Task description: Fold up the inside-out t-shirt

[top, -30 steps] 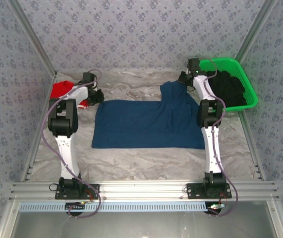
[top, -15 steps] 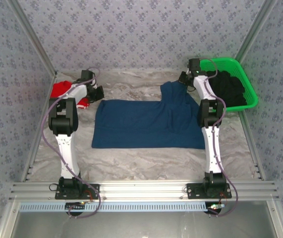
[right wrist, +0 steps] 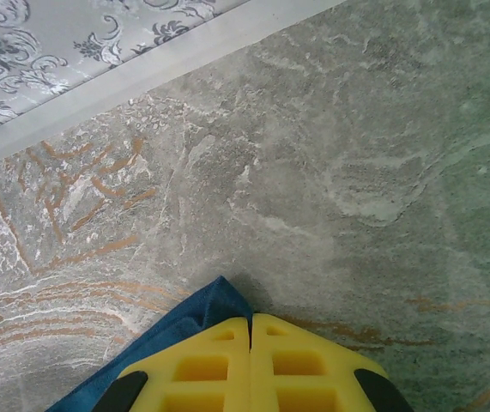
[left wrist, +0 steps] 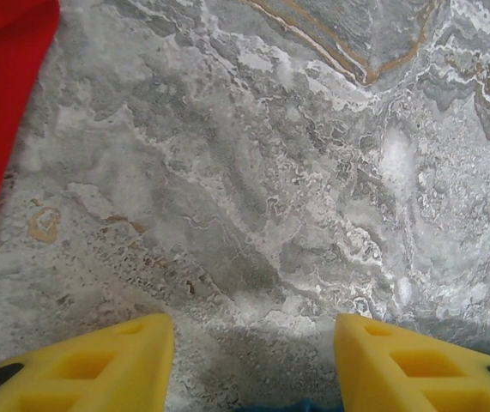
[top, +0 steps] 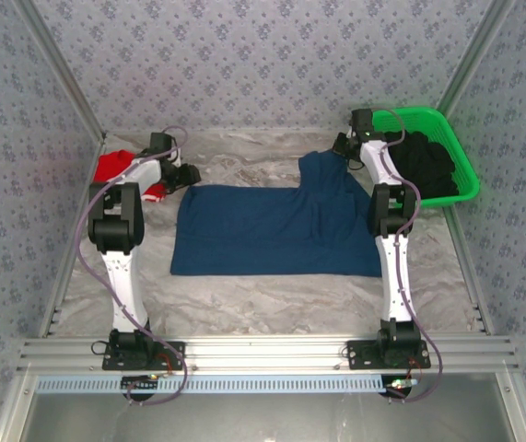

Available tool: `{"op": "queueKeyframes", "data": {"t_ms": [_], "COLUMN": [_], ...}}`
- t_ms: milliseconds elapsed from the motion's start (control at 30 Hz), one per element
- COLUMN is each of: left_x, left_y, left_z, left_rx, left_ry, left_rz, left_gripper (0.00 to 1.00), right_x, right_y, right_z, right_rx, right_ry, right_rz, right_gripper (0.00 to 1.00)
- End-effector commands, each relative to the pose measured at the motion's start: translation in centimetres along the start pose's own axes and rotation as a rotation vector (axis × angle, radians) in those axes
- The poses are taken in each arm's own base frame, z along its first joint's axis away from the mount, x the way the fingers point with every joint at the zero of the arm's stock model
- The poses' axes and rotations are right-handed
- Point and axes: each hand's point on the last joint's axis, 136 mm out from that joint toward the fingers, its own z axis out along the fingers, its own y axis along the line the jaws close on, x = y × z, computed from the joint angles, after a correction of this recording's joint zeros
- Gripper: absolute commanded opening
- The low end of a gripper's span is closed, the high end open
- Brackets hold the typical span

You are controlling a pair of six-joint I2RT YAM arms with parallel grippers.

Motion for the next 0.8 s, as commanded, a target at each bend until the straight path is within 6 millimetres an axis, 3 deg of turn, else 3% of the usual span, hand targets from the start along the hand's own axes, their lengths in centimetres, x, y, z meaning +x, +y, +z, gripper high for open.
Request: {"op": "queueKeyframes", "data": {"t_ms": [0,233,500,767], "left_x": [0.7,2.3,2.1,0.8], "left_y": [-0.9,-1.0,-0.8,-0.6], "left_z": [-1.0,-0.4,-0.4,0.6], "left_rx": [-0.016,-0.045,-0.077,-0.094], "left_ry": [0.031,0.097,0.098,0.090], "left_rz": [0.071,0.127,0.141,0.123], "left_gripper": [0.50,0.38,0.24,0.25], "right_x": [-1.2,-1.2,-1.1,-0.9], "right_y": [0.2,0.0,-0.1,0.0], "right_z": [-1.5,-1.5,-1.4,-1.3], "right_rx": [-0.008,-0.010,-0.008,-0.009], "right_ry": [-0.018,-0.020,-0.017,-0.012], "right_rz": [0.013,0.016,0.017,0.018], "right_gripper": [0.00,0.00,0.00,0.00]}}
